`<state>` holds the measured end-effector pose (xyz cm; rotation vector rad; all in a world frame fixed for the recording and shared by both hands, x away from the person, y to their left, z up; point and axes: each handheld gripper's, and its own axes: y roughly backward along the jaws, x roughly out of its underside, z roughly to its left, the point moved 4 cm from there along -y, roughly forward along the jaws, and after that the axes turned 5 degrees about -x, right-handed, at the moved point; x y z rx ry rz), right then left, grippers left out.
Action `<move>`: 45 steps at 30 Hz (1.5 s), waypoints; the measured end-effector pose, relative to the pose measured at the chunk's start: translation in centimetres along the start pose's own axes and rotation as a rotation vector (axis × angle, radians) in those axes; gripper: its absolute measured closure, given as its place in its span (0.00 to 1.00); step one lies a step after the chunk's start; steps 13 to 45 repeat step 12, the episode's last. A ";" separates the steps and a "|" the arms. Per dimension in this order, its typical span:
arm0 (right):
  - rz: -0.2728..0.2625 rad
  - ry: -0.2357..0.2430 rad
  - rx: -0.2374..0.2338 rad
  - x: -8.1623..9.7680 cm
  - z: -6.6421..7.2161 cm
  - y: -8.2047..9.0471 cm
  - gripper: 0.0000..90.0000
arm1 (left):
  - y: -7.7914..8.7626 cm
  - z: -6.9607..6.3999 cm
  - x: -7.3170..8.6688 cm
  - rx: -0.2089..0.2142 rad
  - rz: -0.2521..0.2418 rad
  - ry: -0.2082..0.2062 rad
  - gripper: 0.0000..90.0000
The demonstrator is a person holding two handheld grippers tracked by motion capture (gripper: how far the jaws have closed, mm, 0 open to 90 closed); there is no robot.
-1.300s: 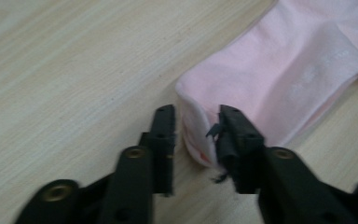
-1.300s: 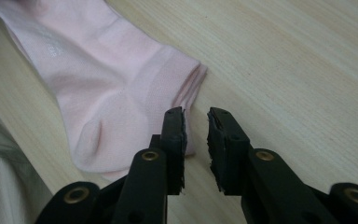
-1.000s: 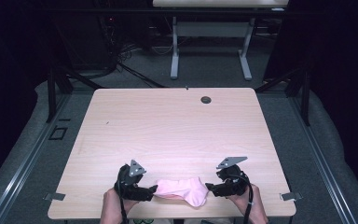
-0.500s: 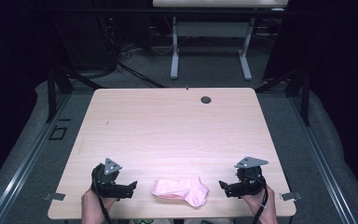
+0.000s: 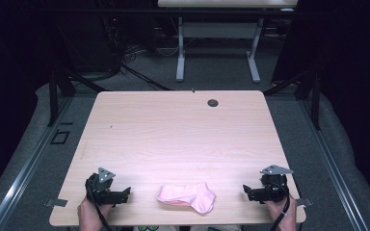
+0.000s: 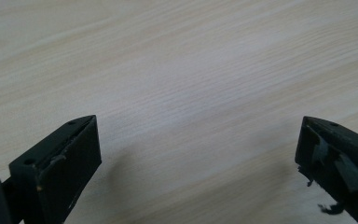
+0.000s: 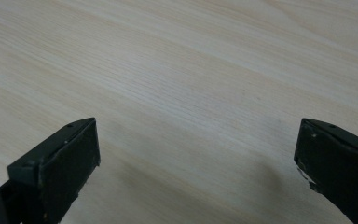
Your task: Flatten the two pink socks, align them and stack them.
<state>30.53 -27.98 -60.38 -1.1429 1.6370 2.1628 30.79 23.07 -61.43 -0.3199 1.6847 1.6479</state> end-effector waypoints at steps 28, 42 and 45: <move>-0.046 0.010 0.016 1.1 -0.6 -0.9 0.00 | -0.8 0.6 0.1 0.023 -0.078 0.040 0.00; -0.046 0.010 0.016 1.1 -0.6 -0.9 0.00 | -0.8 0.6 0.1 0.023 -0.078 0.040 0.00; -0.046 0.010 0.016 1.1 -0.6 -0.9 0.00 | -0.8 0.6 0.1 0.023 -0.078 0.040 0.00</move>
